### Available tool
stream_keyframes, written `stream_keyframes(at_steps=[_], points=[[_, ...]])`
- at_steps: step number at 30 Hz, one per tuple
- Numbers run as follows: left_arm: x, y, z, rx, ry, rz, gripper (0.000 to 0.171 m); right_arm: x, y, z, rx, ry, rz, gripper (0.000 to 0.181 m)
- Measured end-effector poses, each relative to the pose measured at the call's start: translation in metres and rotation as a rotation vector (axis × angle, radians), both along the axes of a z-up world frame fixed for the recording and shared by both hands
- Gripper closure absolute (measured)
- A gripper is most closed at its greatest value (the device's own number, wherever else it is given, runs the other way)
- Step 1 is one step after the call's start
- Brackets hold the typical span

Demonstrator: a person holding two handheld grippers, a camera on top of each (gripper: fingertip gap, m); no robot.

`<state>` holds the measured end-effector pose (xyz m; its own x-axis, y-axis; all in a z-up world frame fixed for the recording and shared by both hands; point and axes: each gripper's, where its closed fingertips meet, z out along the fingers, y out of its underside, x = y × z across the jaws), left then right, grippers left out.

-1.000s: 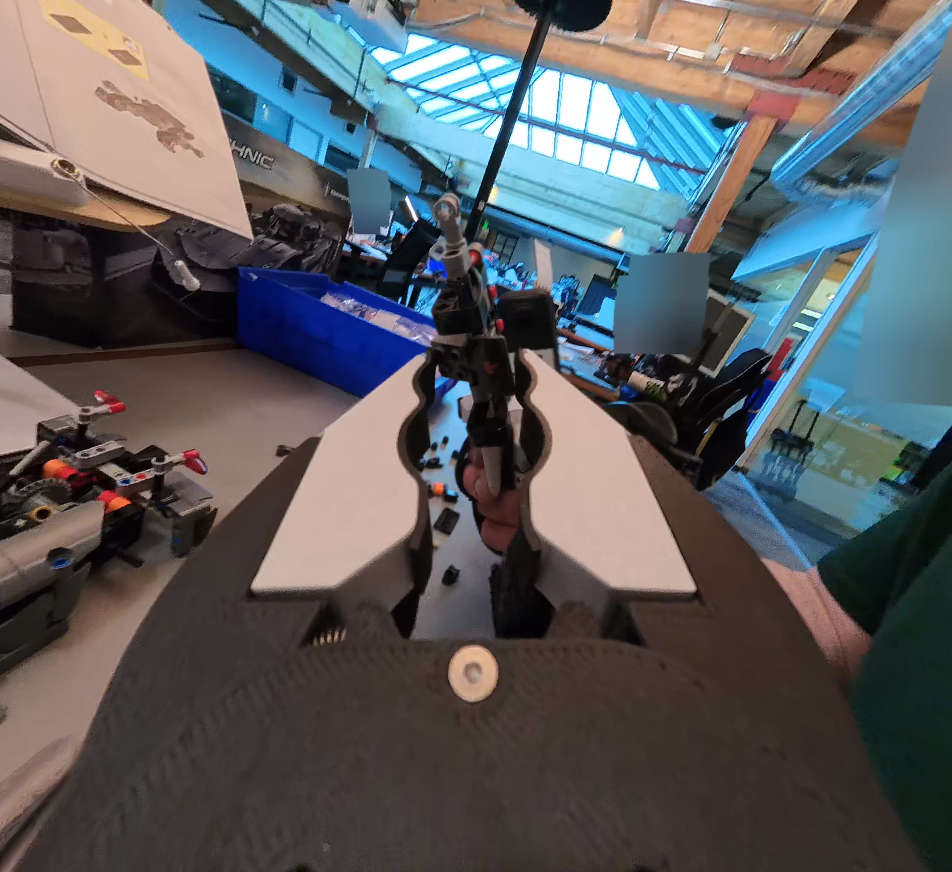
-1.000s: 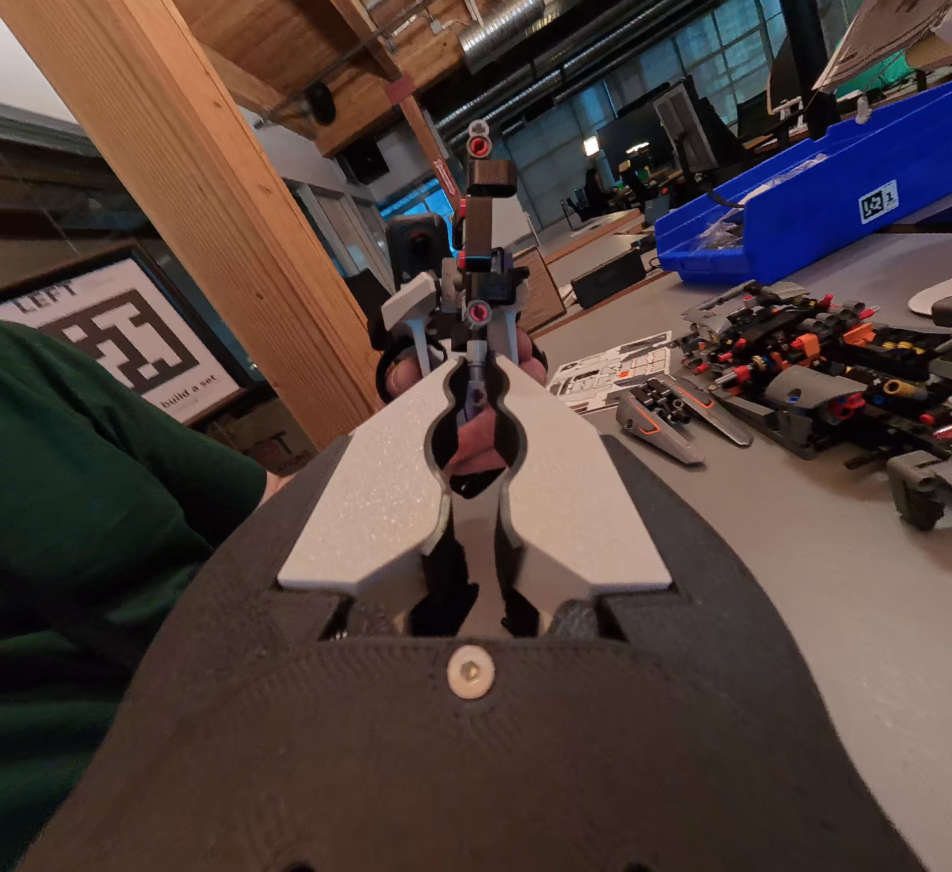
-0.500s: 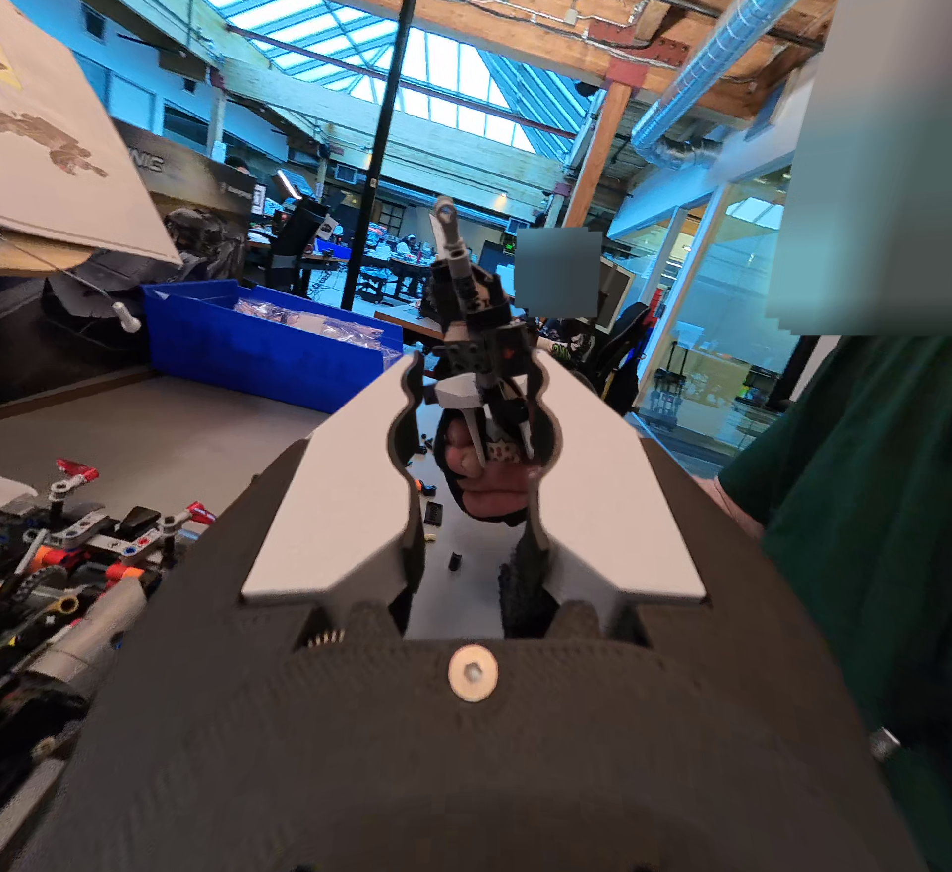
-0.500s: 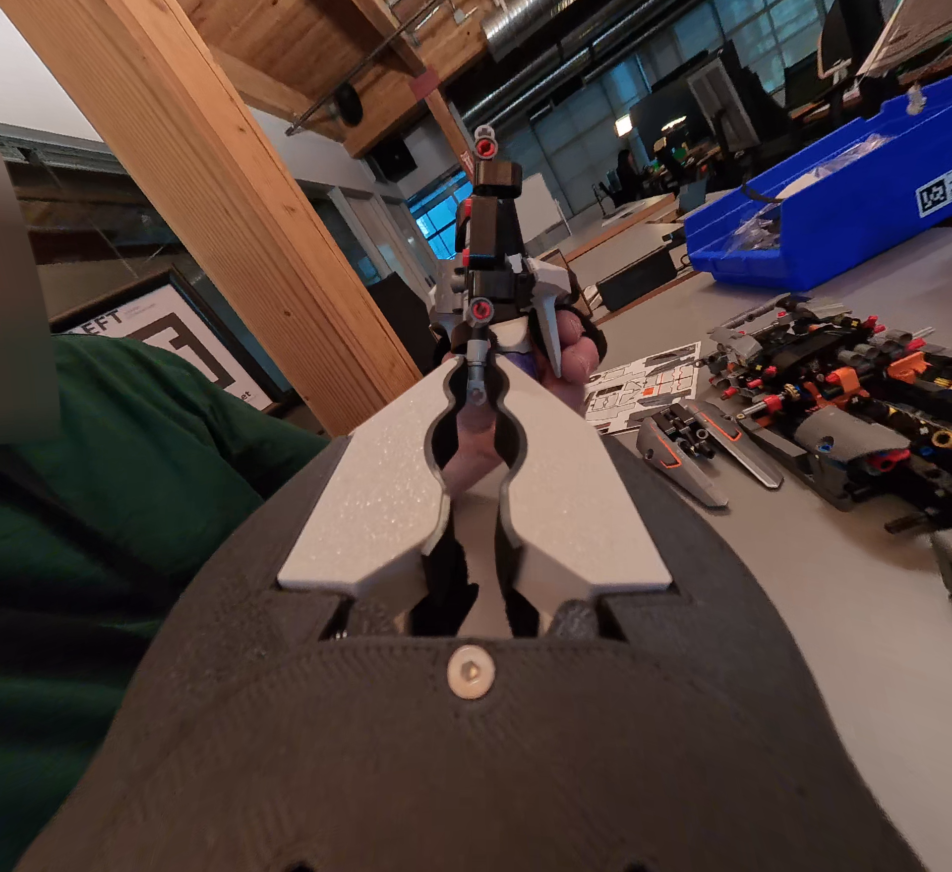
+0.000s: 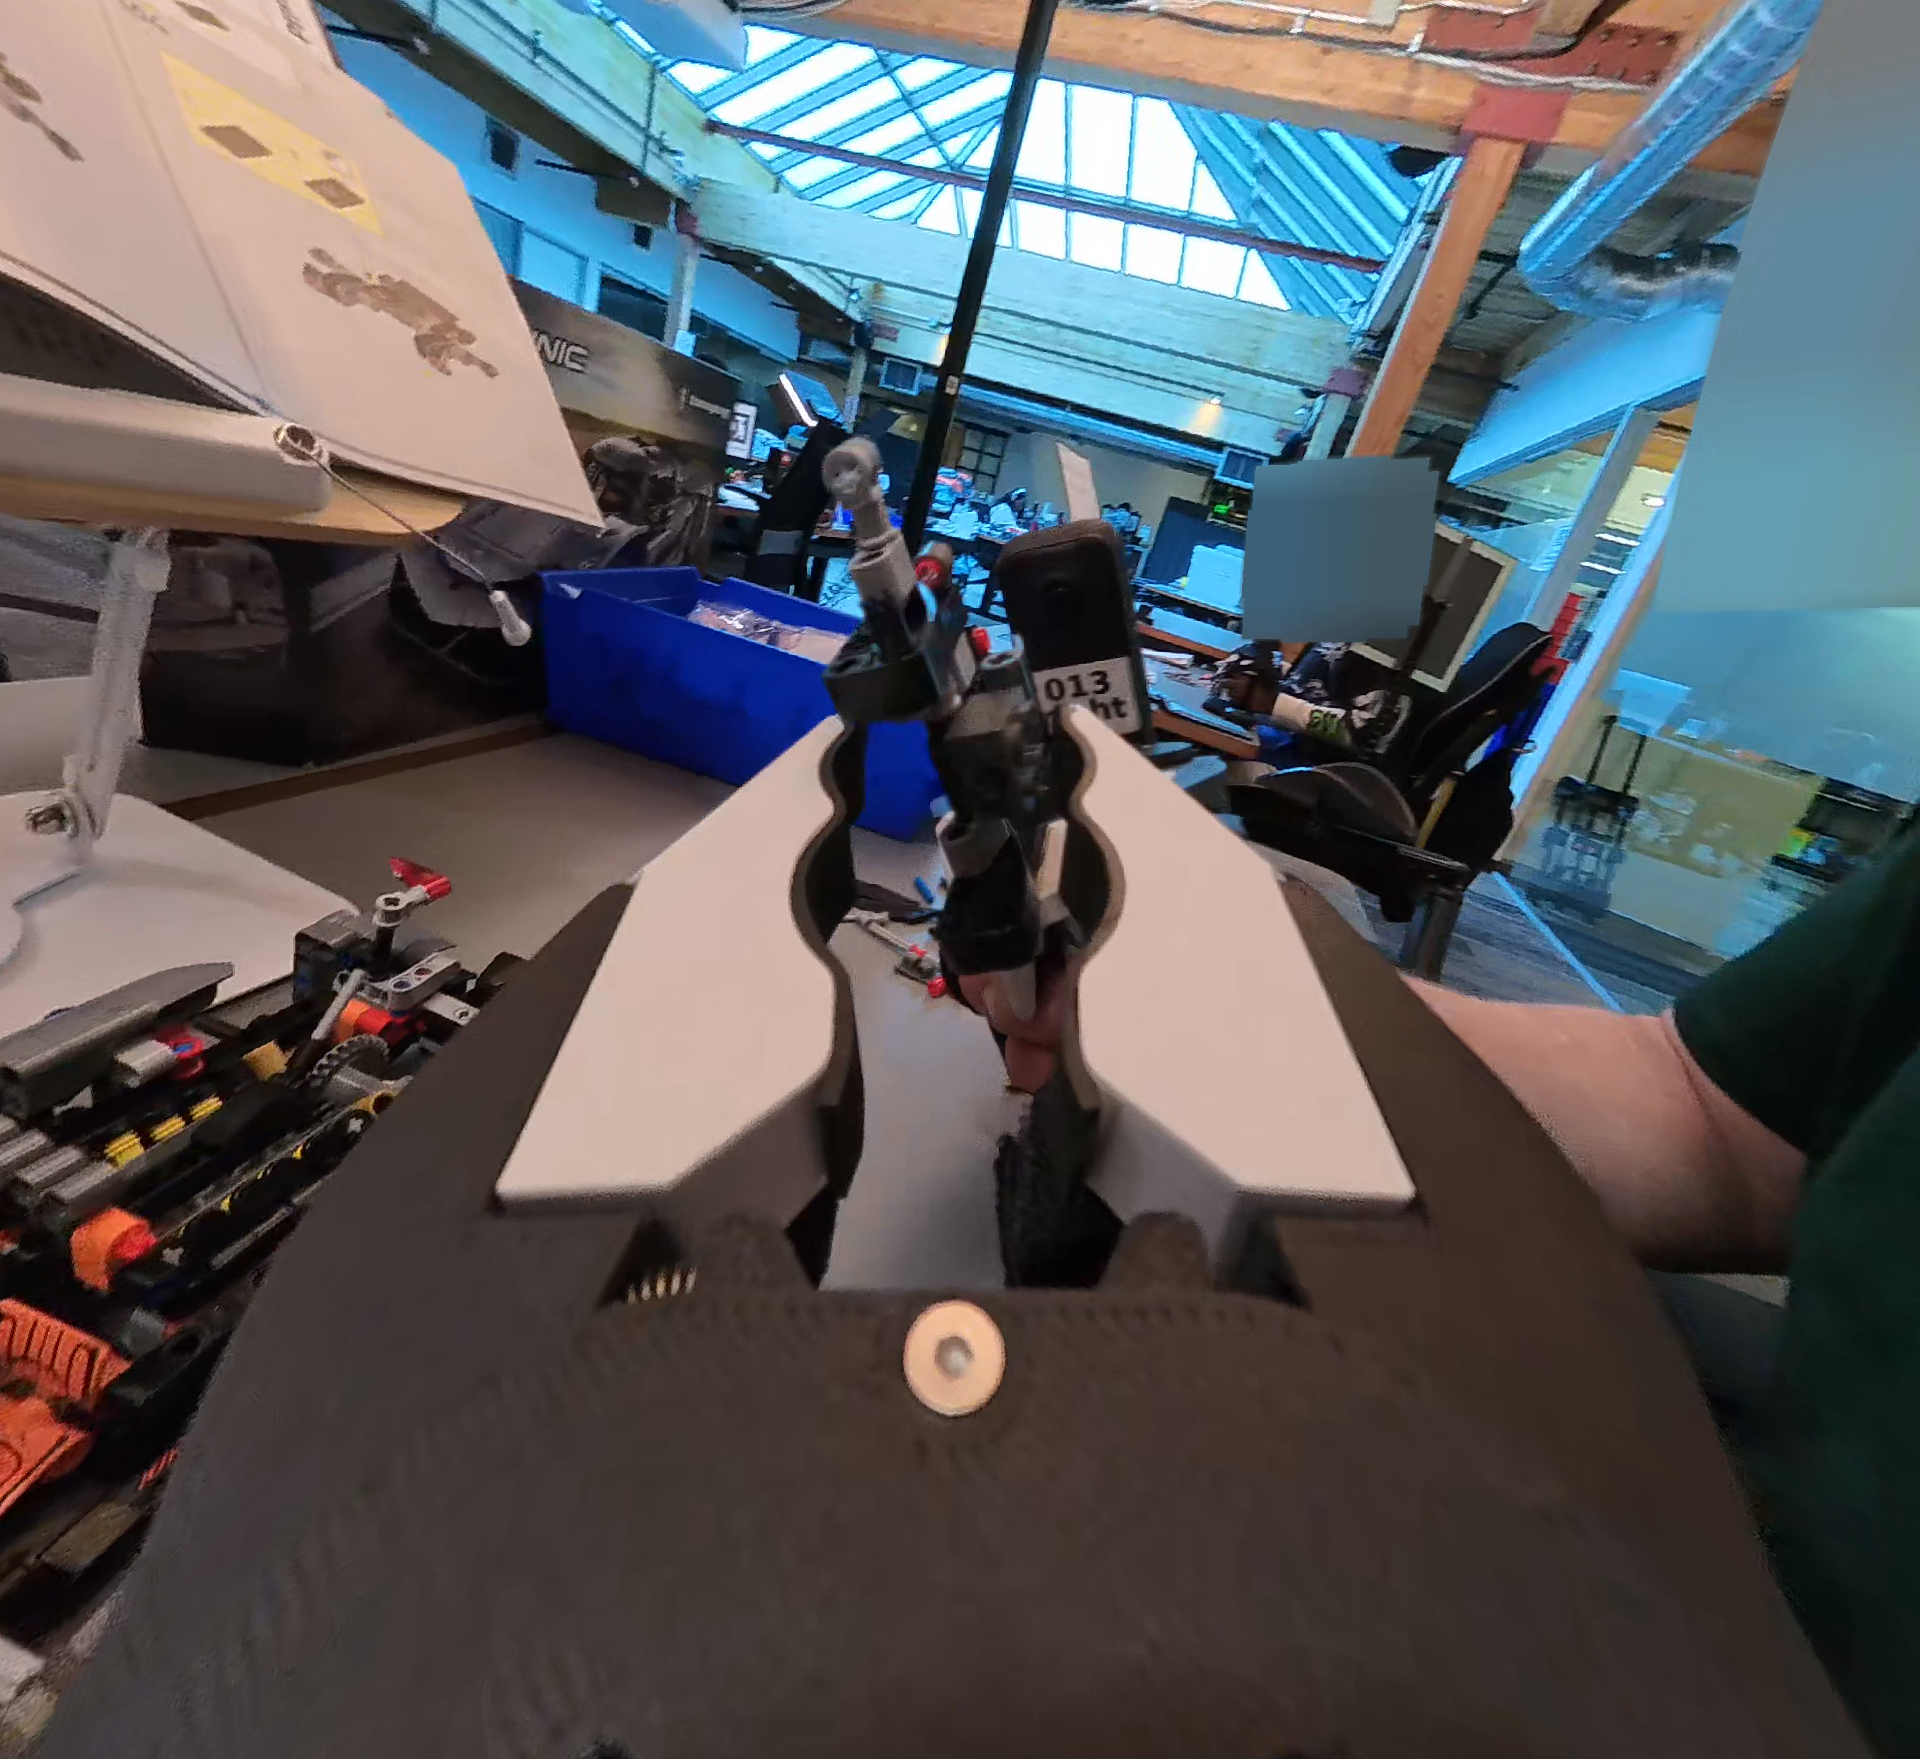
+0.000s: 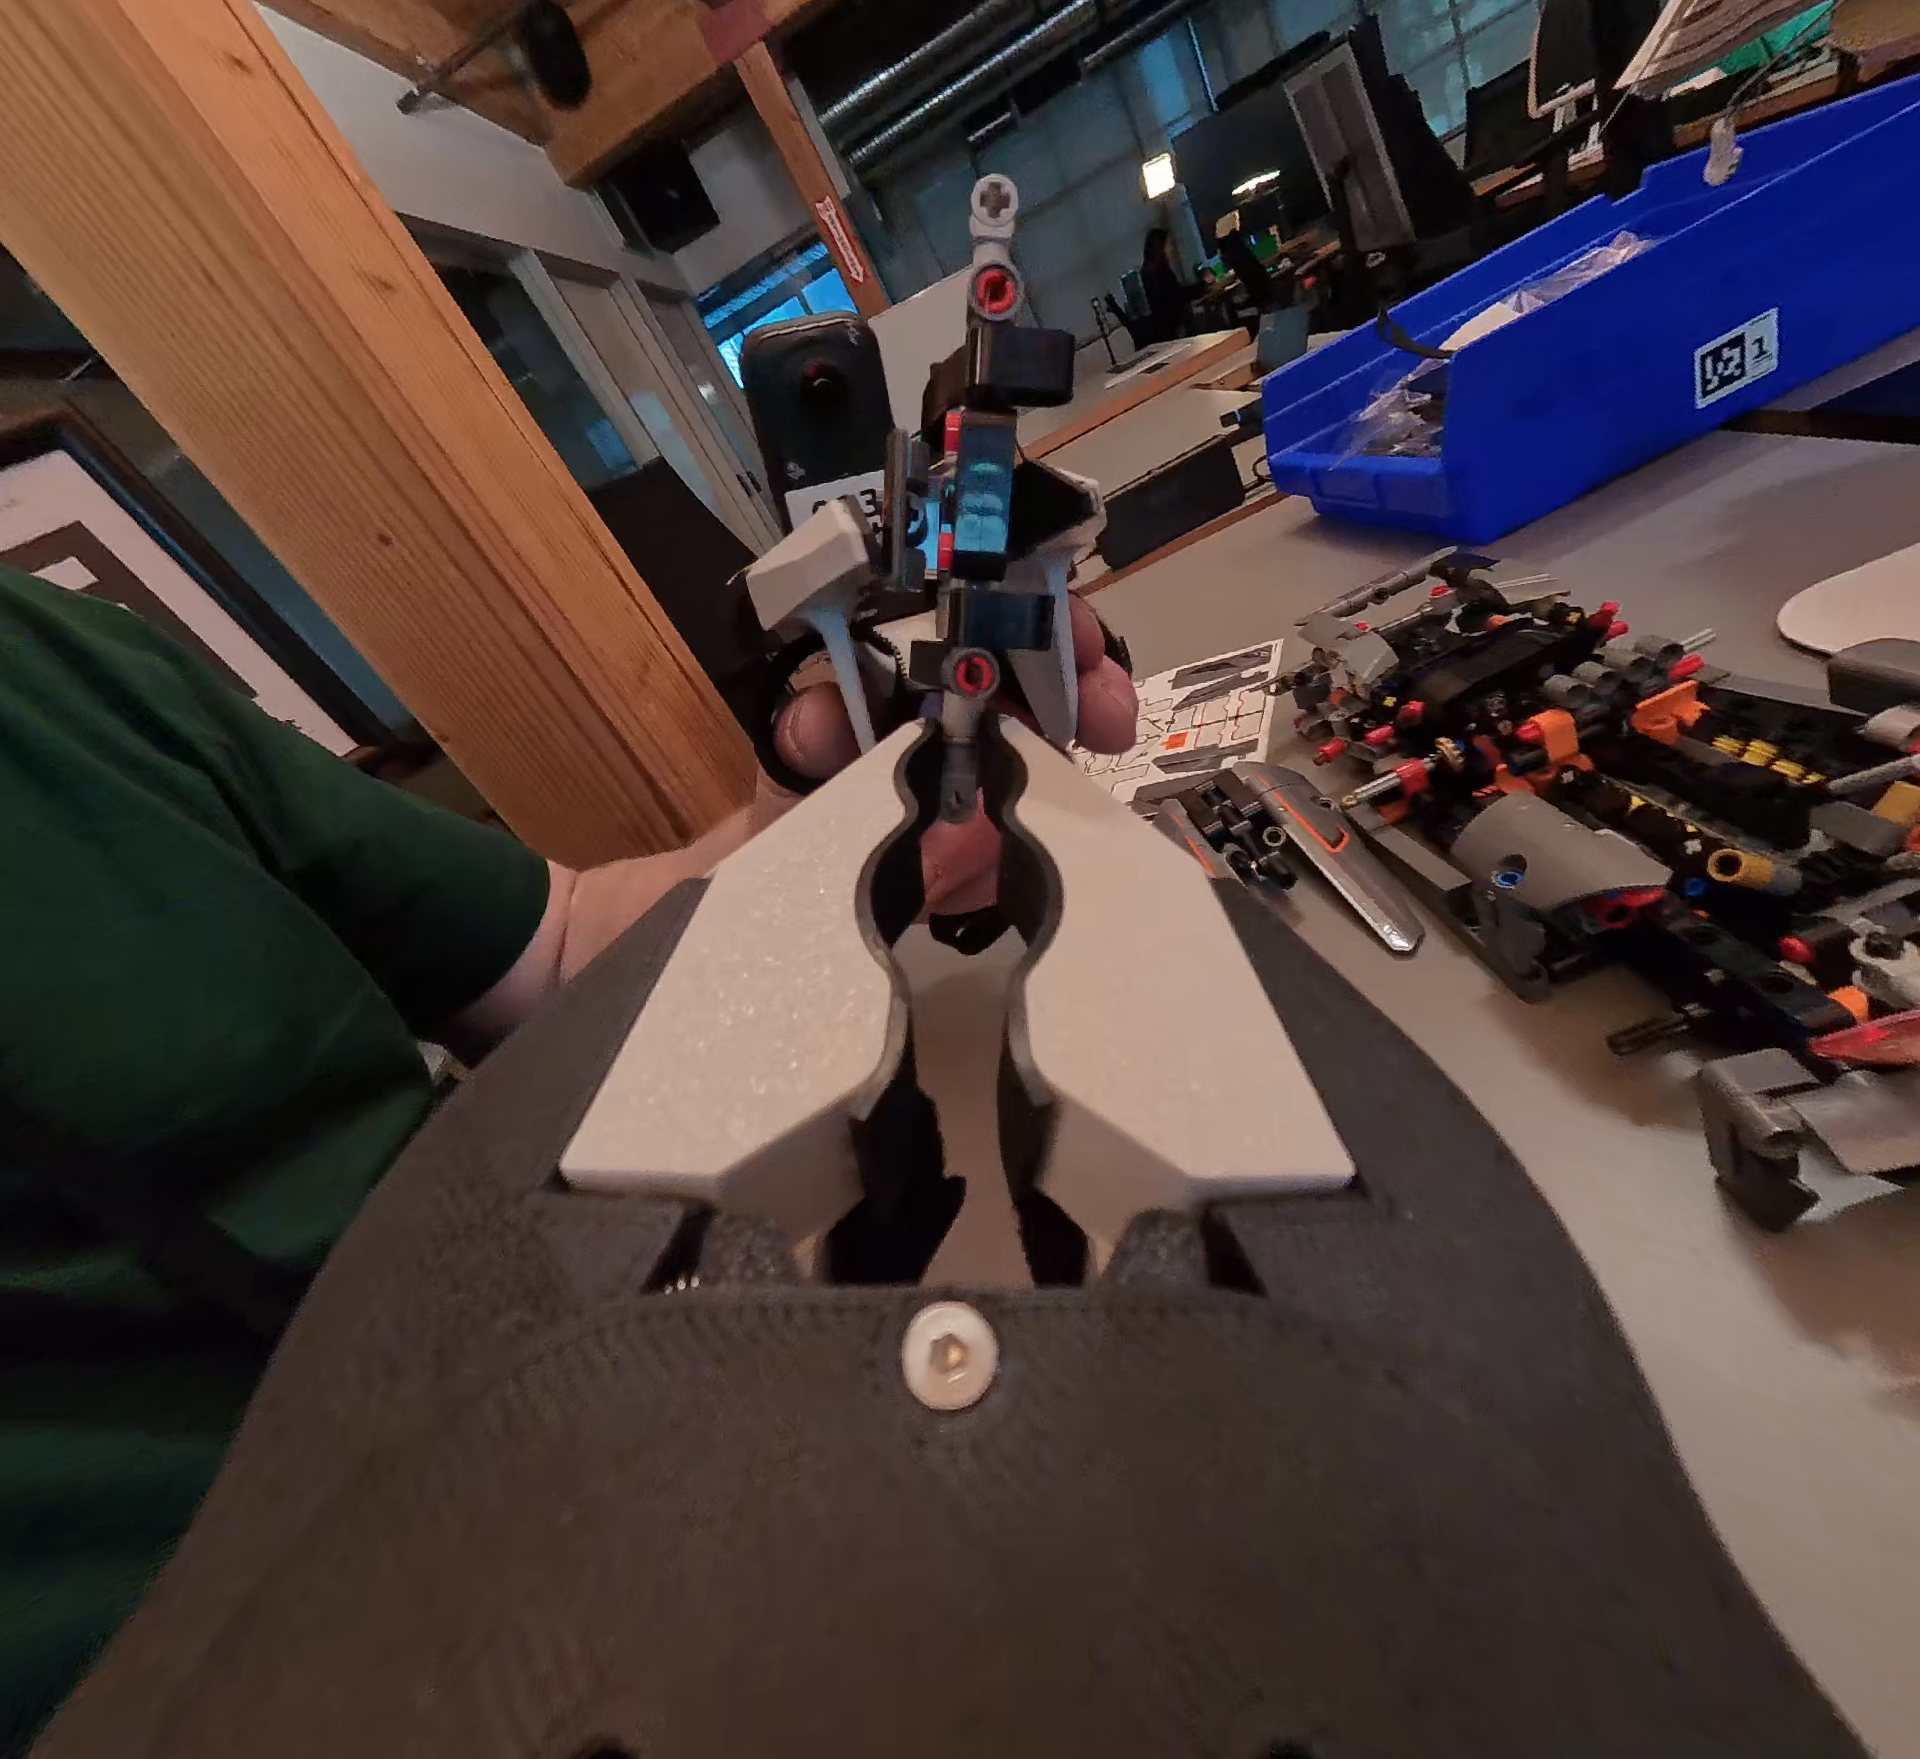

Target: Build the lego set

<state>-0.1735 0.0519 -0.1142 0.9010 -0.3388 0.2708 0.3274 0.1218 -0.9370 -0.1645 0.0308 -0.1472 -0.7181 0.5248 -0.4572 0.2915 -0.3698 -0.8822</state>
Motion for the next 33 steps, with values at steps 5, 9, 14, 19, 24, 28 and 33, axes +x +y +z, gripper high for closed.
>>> stream_keyframes(at_steps=[5,9,14,19,24,28,33], points=[[0.000,0.005,-0.006,-0.034,0.038,0.042,0.141,-0.001,0.003,-0.003,0.034,-0.007,-0.038,0.176],[-0.002,0.008,-0.010,-0.055,0.027,0.058,0.142,-0.002,0.006,-0.007,0.079,-0.010,-0.068,0.176],[-0.003,0.009,-0.012,-0.066,0.011,0.058,0.137,-0.002,0.009,-0.007,0.091,-0.007,-0.080,0.176],[-0.003,0.008,-0.013,-0.073,0.009,0.049,0.135,-0.001,0.010,-0.008,0.071,-0.016,-0.067,0.176],[-0.004,0.008,-0.014,-0.078,0.009,0.042,0.134,0.000,0.008,-0.009,0.063,-0.022,-0.050,0.176],[-0.001,0.009,-0.016,-0.086,0.018,0.037,0.136,0.001,0.007,-0.013,0.080,-0.028,-0.046,0.176],[0.000,0.010,-0.019,-0.091,0.003,0.021,0.142,0.000,0.008,-0.015,0.069,-0.045,-0.040,0.176]])
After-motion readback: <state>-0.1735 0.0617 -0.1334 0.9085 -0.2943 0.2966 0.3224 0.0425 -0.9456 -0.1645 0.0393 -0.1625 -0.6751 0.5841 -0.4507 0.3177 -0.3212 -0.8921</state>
